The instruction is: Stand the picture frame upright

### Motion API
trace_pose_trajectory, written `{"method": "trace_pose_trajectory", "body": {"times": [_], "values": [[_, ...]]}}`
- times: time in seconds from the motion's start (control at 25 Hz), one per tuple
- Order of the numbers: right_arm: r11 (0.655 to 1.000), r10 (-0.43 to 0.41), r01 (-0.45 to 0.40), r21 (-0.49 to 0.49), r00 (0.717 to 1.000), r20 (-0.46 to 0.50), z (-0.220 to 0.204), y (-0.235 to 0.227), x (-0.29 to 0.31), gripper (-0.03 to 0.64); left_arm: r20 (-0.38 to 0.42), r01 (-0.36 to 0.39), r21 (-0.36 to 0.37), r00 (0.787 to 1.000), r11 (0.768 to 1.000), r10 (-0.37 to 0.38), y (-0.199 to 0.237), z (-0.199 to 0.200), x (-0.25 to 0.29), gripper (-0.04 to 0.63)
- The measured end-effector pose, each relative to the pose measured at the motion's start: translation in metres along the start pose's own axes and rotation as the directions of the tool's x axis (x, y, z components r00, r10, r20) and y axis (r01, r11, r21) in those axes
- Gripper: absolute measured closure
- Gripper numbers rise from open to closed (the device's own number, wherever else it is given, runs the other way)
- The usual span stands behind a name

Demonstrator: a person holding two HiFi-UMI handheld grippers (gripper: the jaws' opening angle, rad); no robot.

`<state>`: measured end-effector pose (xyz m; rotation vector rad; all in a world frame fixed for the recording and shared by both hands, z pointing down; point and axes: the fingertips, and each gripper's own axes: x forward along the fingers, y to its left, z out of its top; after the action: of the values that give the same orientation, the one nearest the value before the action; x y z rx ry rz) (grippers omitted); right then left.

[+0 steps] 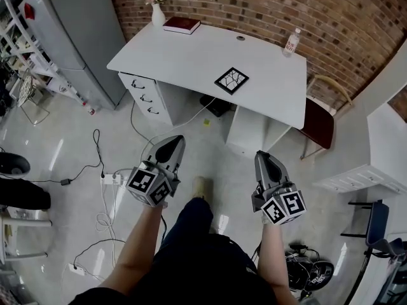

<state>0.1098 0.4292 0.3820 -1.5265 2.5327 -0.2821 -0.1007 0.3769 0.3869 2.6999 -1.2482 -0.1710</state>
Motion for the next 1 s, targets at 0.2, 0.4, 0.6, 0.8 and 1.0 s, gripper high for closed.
{"method": "trace_pose_trajectory", "body": {"times": [0.2, 0.4, 0.6, 0.8, 1.0], "values": [[1.000, -0.007, 0.007, -0.031, 1.000, -0.019, 0.006, -0.028, 0.031, 0.612, 0.008, 0.013, -0.010, 1.000, 1.000, -0.013, 0.019, 0.003, 0.048, 0.583], [1.000, -0.014, 0.013, -0.028, 0.998, -0.055, 0.003, -0.055, 0.069, 0.611, -0.010, 0.046, -0.029, 0.999, 0.998, -0.047, 0.036, 0.001, 0.098, 0.583], [1.000, -0.025, 0.025, -0.003, 0.995, -0.096, -0.008, -0.081, 0.110, 0.611, -0.053, 0.072, -0.026, 0.996, 0.997, -0.073, 0.057, -0.007, 0.142, 0.583], [0.999, -0.040, 0.043, 0.018, 0.989, -0.145, -0.018, -0.106, 0.149, 0.611, -0.086, 0.074, -0.045, 0.993, 0.996, -0.077, 0.086, -0.013, 0.181, 0.583], [0.997, -0.060, 0.067, 0.034, 0.981, -0.184, -0.030, -0.131, 0.189, 0.611, -0.116, 0.078, -0.048, 0.990, 0.996, -0.083, 0.116, -0.021, 0.214, 0.583]]}}
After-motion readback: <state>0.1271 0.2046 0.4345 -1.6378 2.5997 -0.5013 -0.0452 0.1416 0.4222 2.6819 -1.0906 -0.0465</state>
